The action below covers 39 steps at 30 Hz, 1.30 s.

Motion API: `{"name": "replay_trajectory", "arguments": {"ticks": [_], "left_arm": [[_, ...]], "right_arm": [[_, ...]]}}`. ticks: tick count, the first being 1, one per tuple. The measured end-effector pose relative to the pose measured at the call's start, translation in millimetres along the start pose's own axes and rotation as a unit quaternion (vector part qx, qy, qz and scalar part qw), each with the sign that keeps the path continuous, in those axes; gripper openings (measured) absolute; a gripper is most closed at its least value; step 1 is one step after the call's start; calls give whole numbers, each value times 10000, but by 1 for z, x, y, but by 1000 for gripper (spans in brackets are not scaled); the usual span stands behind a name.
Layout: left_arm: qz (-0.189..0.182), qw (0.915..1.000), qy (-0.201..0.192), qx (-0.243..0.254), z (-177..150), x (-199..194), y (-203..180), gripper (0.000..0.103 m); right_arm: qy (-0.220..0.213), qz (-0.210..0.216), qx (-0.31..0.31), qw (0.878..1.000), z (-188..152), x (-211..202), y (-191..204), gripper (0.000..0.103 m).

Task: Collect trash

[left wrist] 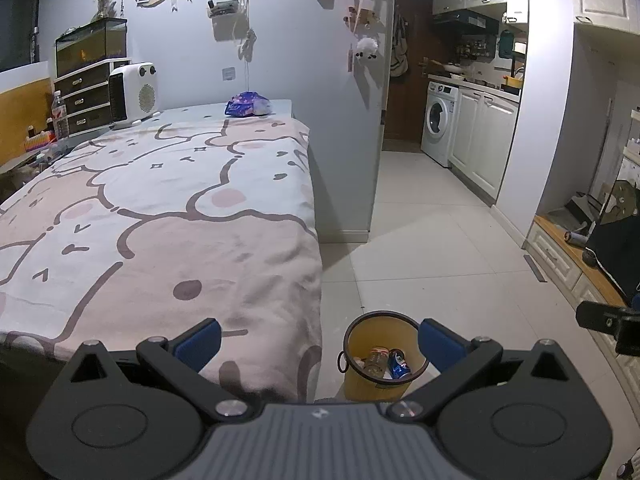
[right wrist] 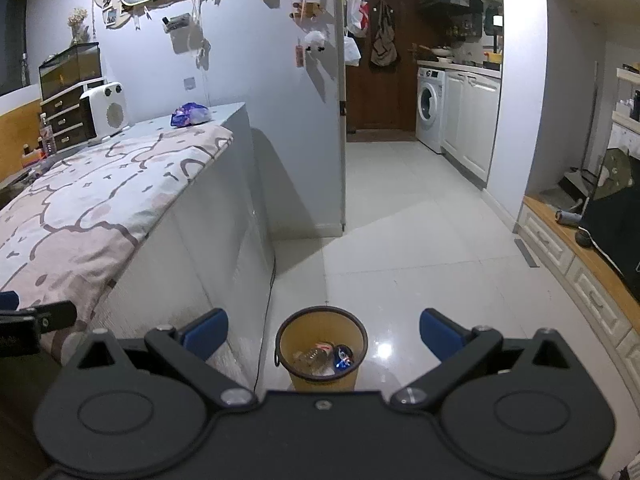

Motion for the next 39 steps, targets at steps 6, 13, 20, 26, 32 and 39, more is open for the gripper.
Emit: {"name": "replay_trajectory", "arguments": {"ticks": [6, 13, 20, 26, 32, 39], "left_arm": [[-5, 10000, 31, -13, -3, -1, 1, 103], [6, 10000, 55, -43, -7, -1, 3, 103], [7, 10000, 44, -46, -6, -2, 3, 103], [4, 10000, 46, -49, -6, -3, 3, 103], [7, 10000, 49, -38, -6, -3, 3, 103], [8, 10000, 51, -42, -6, -4, 3, 103]], "right_arm": [[24, -50, -80, 10000, -2, 0, 2, 103], [32, -42, -114, 9999, -4, -1, 4, 103], [25, -53, -112, 9999, -4, -1, 4, 103], [18, -63, -113, 9999, -3, -1, 5, 103], [33, -51, -121, 9999, -4, -1, 6, 103], [39, -59, -116, 9999, -4, 0, 6, 103]]}}
Point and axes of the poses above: each gripper's, at about its wrist camera, not at the fingertips, and x roughly the way its jaws point, y to its left, z to its top, the point moved 7 cm from there along x, roughly the way its jaws point, and after that the axes turned 11 degrees about -z, right-handed, at the moved point
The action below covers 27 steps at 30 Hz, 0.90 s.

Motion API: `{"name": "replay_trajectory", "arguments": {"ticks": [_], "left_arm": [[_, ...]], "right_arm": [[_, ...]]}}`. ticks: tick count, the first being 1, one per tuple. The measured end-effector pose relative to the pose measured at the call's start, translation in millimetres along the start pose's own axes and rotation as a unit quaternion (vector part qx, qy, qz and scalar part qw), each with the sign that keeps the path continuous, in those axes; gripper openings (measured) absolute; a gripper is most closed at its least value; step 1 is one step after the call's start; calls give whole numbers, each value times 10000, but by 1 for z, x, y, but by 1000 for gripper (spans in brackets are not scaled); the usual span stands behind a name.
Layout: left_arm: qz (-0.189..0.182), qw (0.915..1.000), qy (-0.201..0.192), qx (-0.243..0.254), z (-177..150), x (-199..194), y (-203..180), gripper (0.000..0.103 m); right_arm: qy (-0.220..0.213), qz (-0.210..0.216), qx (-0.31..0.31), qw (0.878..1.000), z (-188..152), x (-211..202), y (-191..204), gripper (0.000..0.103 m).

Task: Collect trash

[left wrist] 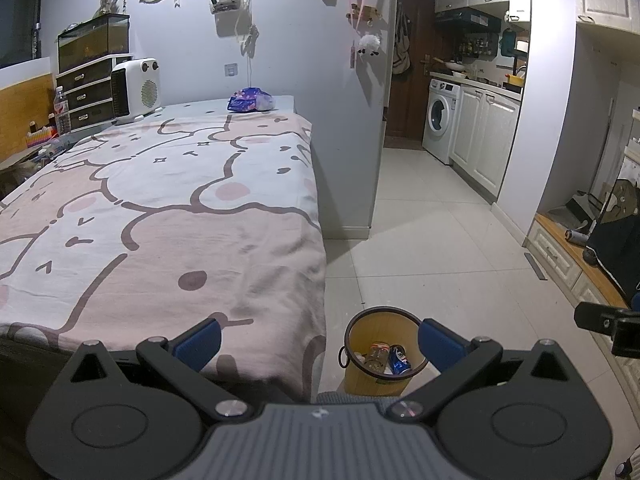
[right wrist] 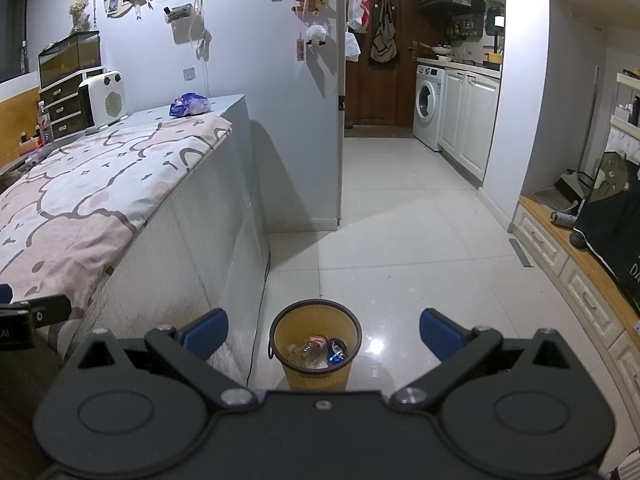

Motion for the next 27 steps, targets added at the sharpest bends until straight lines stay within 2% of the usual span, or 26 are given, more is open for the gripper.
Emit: {"name": "replay_trajectory", "arguments": {"ticks": [27], "left_arm": [[-2, 10000, 28, -14, -1, 0, -2, 103]], "right_arm": [[63, 14, 6, 10000, -6, 3, 1, 103]]}}
Point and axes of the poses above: each gripper's, at about its wrist camera, not at the fingertips, and x roughly the way its jaws point, y to its left, z to its top, the point moved 7 cm from there along x, roughly the way its jaws point, and after that the axes turned 11 degrees about -z, right-handed, at the moved point
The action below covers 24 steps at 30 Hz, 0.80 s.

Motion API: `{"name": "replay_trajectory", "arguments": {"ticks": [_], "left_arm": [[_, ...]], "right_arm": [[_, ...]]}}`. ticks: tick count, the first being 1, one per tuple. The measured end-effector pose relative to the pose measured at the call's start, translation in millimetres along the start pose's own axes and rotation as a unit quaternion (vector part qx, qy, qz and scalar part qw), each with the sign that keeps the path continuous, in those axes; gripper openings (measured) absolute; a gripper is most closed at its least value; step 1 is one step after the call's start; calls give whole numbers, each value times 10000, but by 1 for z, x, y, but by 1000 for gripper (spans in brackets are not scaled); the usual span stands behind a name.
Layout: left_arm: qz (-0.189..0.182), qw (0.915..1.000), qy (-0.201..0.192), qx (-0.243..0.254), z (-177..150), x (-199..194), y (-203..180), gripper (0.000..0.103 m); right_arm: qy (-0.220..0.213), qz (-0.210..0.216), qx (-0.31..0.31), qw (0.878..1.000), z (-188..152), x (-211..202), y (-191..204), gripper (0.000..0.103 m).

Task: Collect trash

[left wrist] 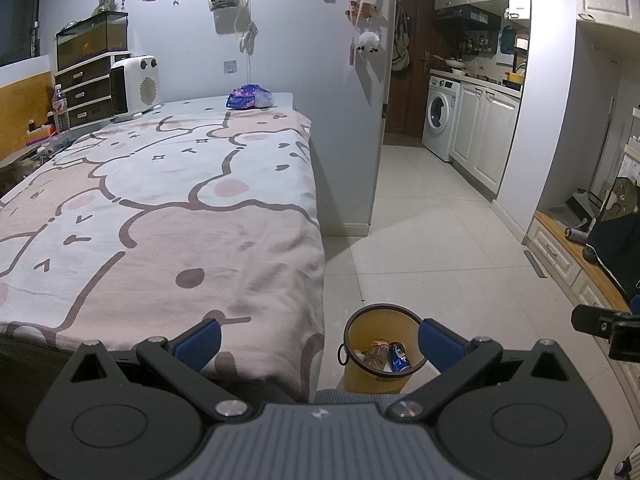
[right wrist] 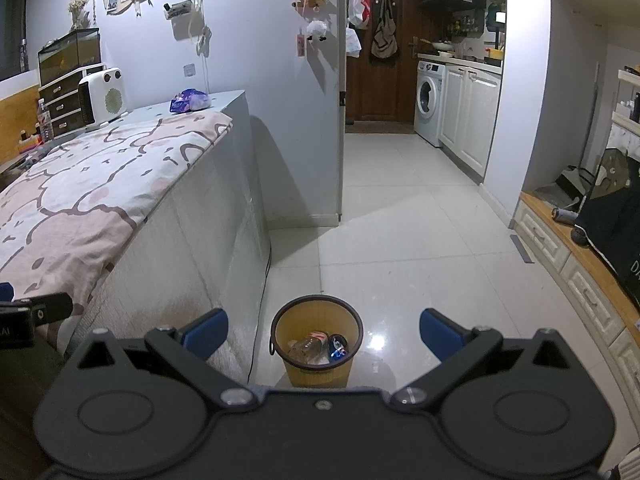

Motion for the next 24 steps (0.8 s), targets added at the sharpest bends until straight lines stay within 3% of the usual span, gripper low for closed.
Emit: {"name": "replay_trajectory", "arguments": {"ticks": [24], "left_arm": [[-17, 10000, 29, -7, -1, 3, 1, 103]], "right_arm": [[0, -2, -3, 10000, 1, 0, 0, 103]]}}
Point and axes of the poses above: each gripper's, at about its wrist camera, not at the fingertips, and x roughly the way its jaws point, y to its left, z to its top, the point moved 7 cm from there along x, roughly the way its jaws point, and after that the axes turned 11 degrees about -z, right-handed, at the moved point
